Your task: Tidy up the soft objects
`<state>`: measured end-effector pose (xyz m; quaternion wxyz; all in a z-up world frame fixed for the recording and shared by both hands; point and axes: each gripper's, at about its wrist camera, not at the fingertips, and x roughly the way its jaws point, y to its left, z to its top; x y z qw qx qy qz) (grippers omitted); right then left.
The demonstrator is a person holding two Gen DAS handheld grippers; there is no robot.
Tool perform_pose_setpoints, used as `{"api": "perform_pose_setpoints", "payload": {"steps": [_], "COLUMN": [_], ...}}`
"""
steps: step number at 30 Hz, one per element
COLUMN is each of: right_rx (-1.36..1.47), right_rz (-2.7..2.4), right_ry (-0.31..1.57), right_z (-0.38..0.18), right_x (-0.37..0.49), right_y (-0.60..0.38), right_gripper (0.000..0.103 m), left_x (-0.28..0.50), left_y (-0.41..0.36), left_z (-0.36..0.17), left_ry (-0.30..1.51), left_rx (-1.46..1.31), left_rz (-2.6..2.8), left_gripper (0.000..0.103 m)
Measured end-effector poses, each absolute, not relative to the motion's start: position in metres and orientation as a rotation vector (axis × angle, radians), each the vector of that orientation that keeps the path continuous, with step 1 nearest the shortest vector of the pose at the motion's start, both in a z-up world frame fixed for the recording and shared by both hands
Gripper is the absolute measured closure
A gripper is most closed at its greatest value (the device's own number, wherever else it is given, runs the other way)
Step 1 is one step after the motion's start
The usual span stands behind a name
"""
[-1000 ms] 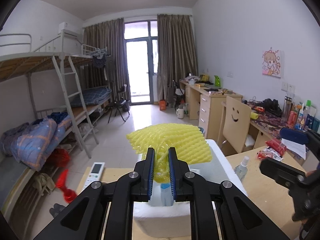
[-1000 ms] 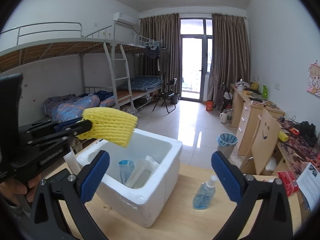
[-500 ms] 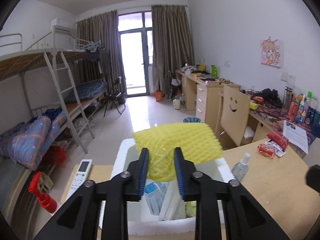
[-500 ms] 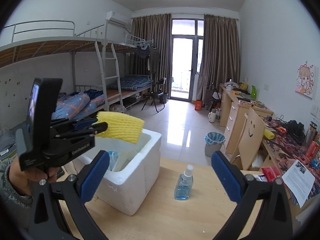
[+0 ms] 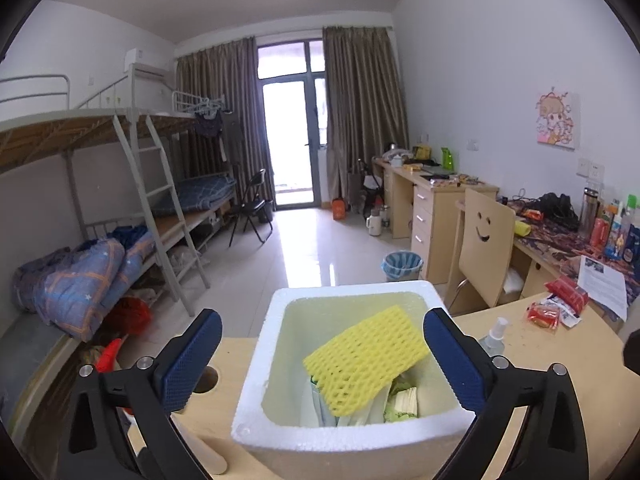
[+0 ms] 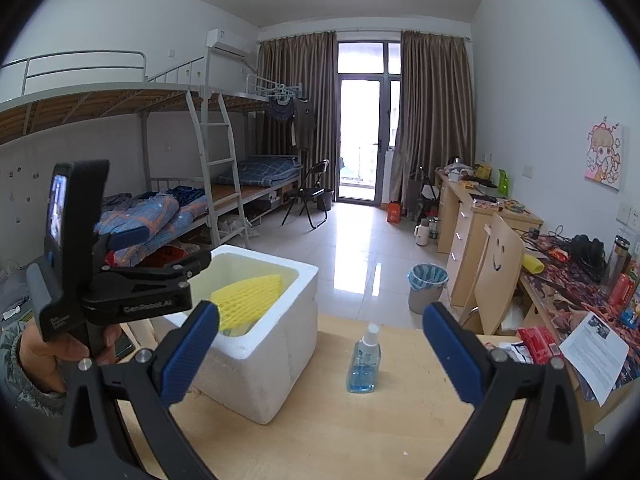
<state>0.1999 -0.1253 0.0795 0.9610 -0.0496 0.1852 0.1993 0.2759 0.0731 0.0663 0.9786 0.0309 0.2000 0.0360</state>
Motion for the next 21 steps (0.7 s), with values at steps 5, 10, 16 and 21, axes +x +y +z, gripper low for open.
{"api": "perform_pose_setpoints", "payload": {"steps": [5, 10, 16, 21], "right_rx": [-0.090, -0.092, -0.094, -0.095], "right_rz": [0.404, 0.410, 0.411, 0.414], "right_ry": [0.363, 0.342, 0.321, 0.293], "right_z": [0.083, 0.089, 0.097, 0.105], "right_x": [0.188, 0.170, 0.149, 0.128], "right_y": [-0.127, -0.128, -0.128, -0.132], "right_gripper": [0.000, 0.000, 0.000, 0.000], "left_x": [0.260, 0.244, 0.219, 0.191], "left_y": [0.073, 0.071, 0.068, 0.066], "left_z": [0.075, 0.085, 0.094, 0.109], "left_ry": [0.386, 0.367, 0.338, 0.291], "left_rx": [0.063, 0.062, 0.075, 0.067], "left_rz": [0.069, 0.063, 0.057, 0.054], "left_gripper": [0.001, 0.001, 0.001, 0.001]}}
